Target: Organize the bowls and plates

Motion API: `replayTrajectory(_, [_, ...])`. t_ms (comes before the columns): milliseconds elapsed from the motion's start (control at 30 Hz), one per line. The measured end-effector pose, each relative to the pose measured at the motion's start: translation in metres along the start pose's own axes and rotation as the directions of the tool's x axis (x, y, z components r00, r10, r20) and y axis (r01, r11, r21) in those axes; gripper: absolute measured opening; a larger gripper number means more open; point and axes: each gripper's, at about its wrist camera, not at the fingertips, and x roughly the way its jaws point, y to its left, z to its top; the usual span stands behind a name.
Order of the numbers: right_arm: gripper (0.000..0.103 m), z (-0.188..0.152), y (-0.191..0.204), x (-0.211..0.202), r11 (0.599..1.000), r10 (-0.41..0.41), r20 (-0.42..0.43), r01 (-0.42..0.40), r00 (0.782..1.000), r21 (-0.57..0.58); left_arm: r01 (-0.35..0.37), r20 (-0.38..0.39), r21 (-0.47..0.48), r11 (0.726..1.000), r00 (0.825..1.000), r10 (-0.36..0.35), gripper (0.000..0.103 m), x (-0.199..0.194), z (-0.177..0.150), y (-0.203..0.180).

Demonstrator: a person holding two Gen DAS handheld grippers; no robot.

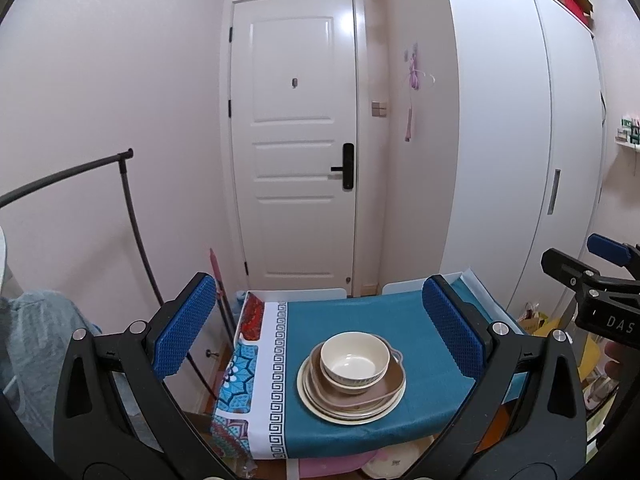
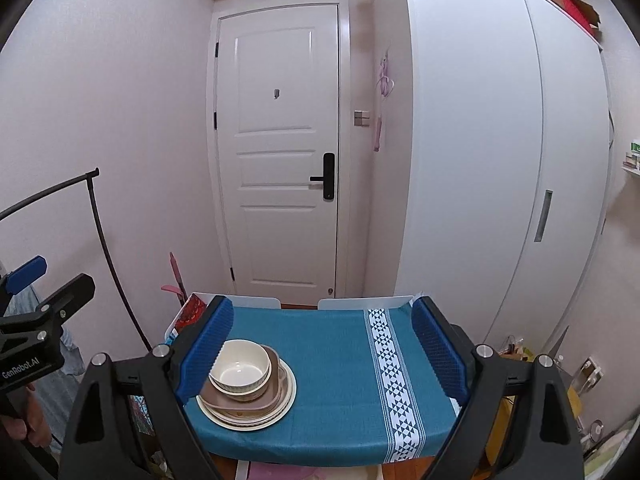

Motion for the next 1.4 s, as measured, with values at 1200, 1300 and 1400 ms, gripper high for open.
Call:
replayTrajectory(1200, [0.089,0.002,0.003,0.004,0.999,-0.026,-0.014,0.026,1.0,0.025,-0.004,-0.01,0.013,1.0,1.0,0.004,0.103,0.014,-0.002,0.003])
replayTrajectory(1300, [0.089,0.001,0.003,0.006,0.999,-0.027,-0.018,0.028,0.999,0.026,0.003,-0.014,0.012,1.0,1.0,-0.003,0.103,0.017,-0.002,0.005])
replayTrajectory(1400, [0.089,0.002,0.005,0.009,0.999,-0.03,-0.022,0.03,0.999,0.027,0.004,-0.019,0.011,1.0,1.0,-0.004,0.103,0.021,-0.002,0.007])
